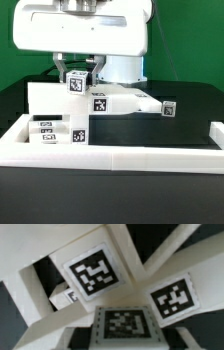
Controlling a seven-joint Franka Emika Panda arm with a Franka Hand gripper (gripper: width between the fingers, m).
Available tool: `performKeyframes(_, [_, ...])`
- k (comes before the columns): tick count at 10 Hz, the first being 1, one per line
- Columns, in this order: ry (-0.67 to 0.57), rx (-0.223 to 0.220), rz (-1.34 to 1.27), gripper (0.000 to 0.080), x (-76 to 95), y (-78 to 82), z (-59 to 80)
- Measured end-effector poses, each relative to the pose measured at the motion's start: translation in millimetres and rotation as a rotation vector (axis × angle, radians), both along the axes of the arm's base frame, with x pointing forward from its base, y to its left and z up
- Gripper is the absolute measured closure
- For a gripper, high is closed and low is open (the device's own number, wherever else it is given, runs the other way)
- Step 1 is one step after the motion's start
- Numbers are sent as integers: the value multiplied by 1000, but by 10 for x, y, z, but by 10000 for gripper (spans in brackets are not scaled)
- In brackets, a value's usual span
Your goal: Assemble chair
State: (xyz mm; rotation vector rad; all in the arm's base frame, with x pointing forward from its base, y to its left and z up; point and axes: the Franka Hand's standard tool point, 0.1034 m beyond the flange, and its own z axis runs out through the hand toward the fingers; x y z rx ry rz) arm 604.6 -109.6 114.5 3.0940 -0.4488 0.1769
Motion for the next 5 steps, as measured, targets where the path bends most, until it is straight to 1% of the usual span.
performKeyframes(5, [-9,37,-320,514,1,8,-1])
